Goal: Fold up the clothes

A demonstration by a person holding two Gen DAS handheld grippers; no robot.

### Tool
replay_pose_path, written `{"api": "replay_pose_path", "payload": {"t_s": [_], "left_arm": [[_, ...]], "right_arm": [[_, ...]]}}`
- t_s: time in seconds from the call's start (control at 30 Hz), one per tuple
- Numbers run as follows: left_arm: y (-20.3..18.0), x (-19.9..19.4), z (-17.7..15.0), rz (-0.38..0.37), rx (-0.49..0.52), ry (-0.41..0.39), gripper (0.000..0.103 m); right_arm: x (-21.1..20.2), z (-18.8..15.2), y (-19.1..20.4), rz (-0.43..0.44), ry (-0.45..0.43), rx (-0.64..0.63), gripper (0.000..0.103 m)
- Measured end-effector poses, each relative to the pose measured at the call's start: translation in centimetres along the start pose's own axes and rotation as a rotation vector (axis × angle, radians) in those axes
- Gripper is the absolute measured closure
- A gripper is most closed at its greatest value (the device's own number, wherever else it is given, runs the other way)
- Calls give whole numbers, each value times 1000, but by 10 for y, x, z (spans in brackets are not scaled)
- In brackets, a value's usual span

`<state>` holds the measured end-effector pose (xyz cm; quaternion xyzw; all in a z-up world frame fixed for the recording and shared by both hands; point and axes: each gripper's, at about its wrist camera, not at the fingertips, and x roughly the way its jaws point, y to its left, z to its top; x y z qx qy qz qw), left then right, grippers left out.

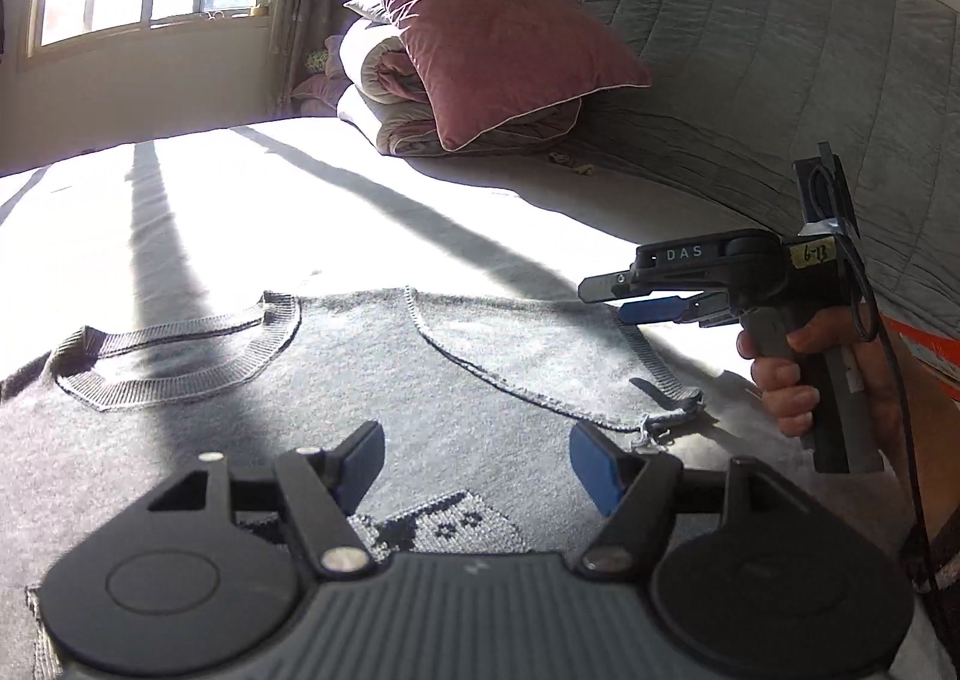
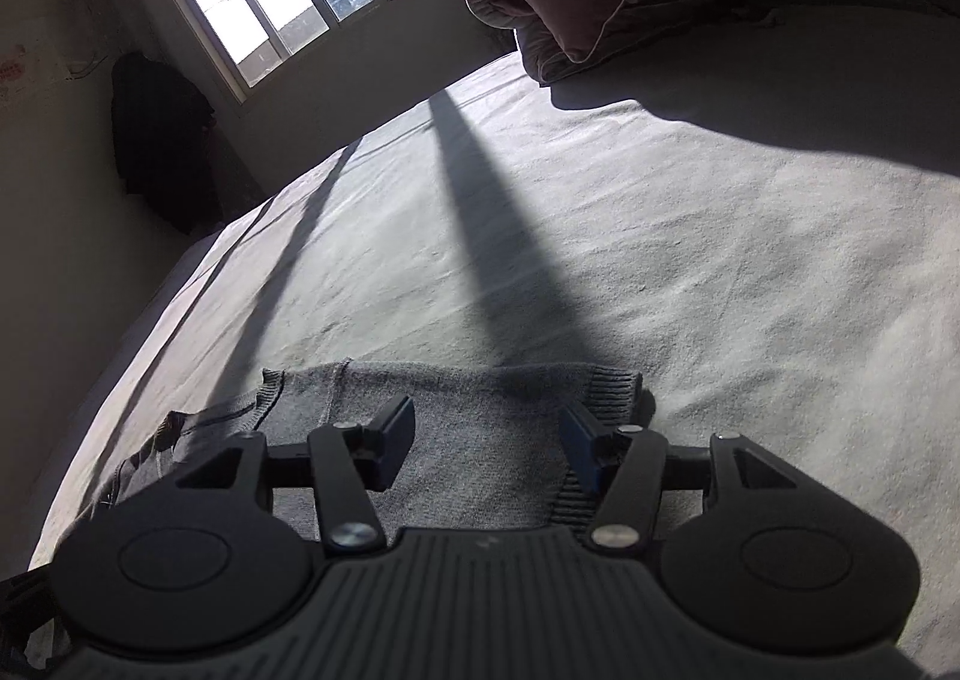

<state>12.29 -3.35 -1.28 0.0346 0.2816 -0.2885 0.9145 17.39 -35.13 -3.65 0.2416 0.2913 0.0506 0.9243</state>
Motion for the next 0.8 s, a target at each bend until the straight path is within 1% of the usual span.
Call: {"api": "replay_pose_path", "payload": {"t_s": [0.1,0.3,0.4,0.47,0.63,0.73,0.8], "left_arm": [[24,-14,-3,89,-31,10,33],[62,-45,-4,215,-98,34,29],[78,-64,-1,266,-121,37,25],[90,-79,-2,292,-142,37,24],[126,-112,-4,373,-187,65,23],[153,-134,-10,414,-237,61,23],[177,-148,-17,435,-289,53,22]], "right_arm": [[0,1,17,0,19,-22,45],[-8,9,64,23,24,-69,42],[-10,11,91,35,24,-87,42],[-12,11,110,52,26,-95,40],[-4,7,161,95,49,-141,40],[7,2,194,133,61,-174,40],[15,-2,215,162,71,-188,40]]}}
